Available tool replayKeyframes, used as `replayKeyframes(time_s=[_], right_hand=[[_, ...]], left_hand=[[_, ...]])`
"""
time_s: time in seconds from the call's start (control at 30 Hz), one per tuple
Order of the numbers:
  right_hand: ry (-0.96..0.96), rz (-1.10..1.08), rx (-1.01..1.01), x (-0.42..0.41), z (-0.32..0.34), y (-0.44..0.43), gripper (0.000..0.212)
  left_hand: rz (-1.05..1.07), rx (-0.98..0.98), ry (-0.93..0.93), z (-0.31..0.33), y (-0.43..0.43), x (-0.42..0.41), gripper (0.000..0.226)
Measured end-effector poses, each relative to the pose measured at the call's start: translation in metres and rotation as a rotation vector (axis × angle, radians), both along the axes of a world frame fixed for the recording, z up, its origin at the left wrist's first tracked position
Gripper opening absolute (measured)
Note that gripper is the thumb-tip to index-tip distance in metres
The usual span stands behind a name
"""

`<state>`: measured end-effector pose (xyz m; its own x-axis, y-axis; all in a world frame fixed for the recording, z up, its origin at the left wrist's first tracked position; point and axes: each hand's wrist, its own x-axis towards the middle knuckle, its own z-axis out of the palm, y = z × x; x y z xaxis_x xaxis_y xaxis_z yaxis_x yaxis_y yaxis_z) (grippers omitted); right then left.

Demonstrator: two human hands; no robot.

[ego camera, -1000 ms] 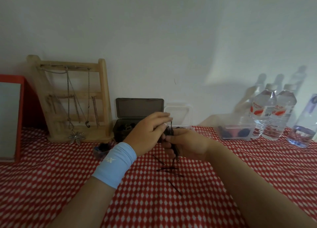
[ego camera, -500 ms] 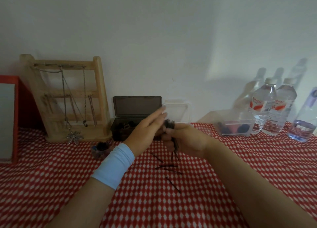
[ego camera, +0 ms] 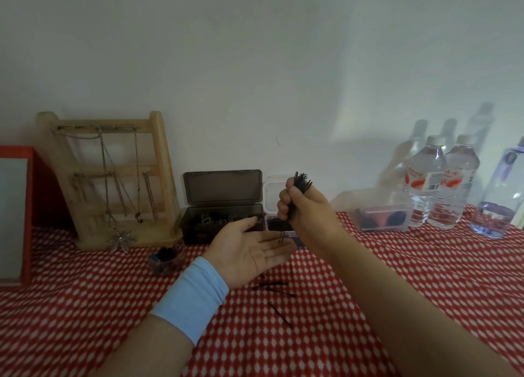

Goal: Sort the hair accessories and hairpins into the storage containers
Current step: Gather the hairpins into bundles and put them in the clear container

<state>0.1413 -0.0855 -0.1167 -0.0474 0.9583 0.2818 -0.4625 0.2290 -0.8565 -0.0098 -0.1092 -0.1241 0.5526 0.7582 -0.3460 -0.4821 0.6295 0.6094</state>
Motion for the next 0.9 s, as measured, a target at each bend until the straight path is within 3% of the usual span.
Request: replayKeyframes(time_s=[0.27,0.4,0.47,0.57,0.67,0.8,0.9], right_hand=[[-0.158,0.036,-0.073,0.004,-0.011,-0.004,0.019],[-0.138,0.111,-0.084,0.001,-0.012,-0.008,0.019],[-0.162,0.101,-0.068,0.001,-0.007,-0.006,0.020],[-0.250,0.070,-0.046,0.012,0.007,0.009,0.020],[-0.514,0.039,-0.031,0.027,0.025,0.025,0.018],[-1.114,-0.065,0.058,0.032,0.037,0.047,0.019],[-1.574,-0.016,0.115,0.029,0.033,0.060,0.022]], left_hand=[[0.055,-0.007,-0.158,0.001,-0.001,0.002,0.060],[0.119,-0.009,-0.181,0.003,-0.001,0.002,0.065],[0.054,0.034,-0.095,0.006,0.000,0.002,0.065],[-0.045,0.204,0.276,0.015,0.006,-0.003,0.050],[0.022,0.368,0.512,0.024,0.019,-0.013,0.036],[0.119,0.550,0.702,0.035,0.042,-0.015,0.030],[0.155,0.725,0.898,0.037,0.056,-0.008,0.024]])
